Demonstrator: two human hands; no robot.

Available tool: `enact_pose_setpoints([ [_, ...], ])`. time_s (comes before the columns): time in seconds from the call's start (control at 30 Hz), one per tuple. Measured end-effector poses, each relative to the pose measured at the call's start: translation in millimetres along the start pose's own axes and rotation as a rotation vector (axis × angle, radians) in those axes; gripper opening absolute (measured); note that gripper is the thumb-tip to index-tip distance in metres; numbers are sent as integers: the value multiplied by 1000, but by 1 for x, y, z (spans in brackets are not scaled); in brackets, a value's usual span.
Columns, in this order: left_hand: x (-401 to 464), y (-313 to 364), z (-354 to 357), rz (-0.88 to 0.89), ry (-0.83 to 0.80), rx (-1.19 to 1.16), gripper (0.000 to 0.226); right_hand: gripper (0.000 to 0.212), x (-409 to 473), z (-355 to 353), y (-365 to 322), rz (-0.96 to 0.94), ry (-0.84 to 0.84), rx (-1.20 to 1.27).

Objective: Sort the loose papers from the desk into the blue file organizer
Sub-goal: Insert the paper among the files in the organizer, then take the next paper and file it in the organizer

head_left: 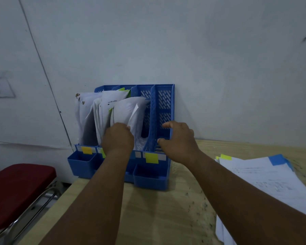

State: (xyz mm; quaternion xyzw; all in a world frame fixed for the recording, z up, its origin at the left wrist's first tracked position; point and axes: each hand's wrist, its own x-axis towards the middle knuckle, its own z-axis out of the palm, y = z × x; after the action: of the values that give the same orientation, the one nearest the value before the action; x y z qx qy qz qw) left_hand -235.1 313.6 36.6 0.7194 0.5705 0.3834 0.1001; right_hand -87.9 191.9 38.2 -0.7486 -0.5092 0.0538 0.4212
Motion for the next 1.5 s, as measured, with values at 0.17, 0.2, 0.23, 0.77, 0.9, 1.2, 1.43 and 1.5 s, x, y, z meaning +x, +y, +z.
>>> enact_pose_setpoints([
  [0.17, -5, 9, -6, 10, 57, -81, 31, 56, -4, -2, 0, 2, 6, 5],
  [0.2, -8, 13, -9, 9, 103, -124, 32, 56, -5, -4, 0, -3, 7, 7],
  [0.23, -11, 16, -13, 5, 147, -175, 36, 56, -6, -5, 0, -5, 6, 8],
  [0.77, -158, 82, 27, 204, -40, -442, 11, 47, -88, -73, 67, 219, 115, -158],
  [0.9, -185, 100, 51, 194, -351, -429, 9, 44, -115, -102, 95, 337, 56, -220],
  [1.2, -220, 97, 88, 114, -499, -317, 13, 44, -151, -117, 128, 386, -74, -220],
  [1.43, -217, 92, 94, 238, -537, -394, 8, 30, -159, -113, 131, 377, -86, -272],
  [1.5, -215, 92, 96, 267, -555, -387, 10, 30, -159, -114, 131, 368, -93, -278],
])
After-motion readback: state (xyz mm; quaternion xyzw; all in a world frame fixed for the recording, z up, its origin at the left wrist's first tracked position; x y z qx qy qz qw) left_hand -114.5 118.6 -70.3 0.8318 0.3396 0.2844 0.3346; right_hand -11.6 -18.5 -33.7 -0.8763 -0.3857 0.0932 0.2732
